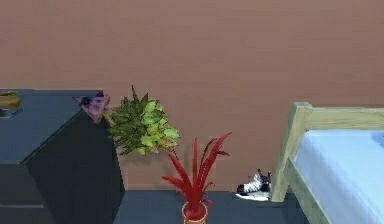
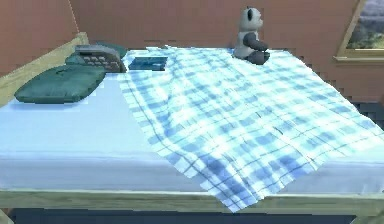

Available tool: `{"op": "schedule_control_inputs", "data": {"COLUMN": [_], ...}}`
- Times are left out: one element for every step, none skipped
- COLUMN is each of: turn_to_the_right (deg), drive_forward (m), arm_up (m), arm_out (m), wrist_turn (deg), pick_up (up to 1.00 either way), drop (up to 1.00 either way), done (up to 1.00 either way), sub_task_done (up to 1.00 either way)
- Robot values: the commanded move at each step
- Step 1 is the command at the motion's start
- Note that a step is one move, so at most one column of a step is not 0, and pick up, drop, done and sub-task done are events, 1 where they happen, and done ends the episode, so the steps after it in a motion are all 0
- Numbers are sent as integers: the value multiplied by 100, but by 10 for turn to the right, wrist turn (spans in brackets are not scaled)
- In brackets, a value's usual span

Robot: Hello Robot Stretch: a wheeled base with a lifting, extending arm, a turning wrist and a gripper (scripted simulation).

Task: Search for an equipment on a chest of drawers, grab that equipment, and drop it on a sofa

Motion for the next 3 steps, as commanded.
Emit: {"op": "schedule_control_inputs", "data": {"turn_to_the_right": [390, 0, -450], "drive_forward": [0, 15, 0], "arm_up": [0, 0, 0], "arm_out": [0, 0, 0], "wrist_turn": [0, 0, 0], "pick_up": [0, 0, 0], "drop": [0, 0, 0], "done": [0, 0, 0], "sub_task_done": [0, 0, 0]}}
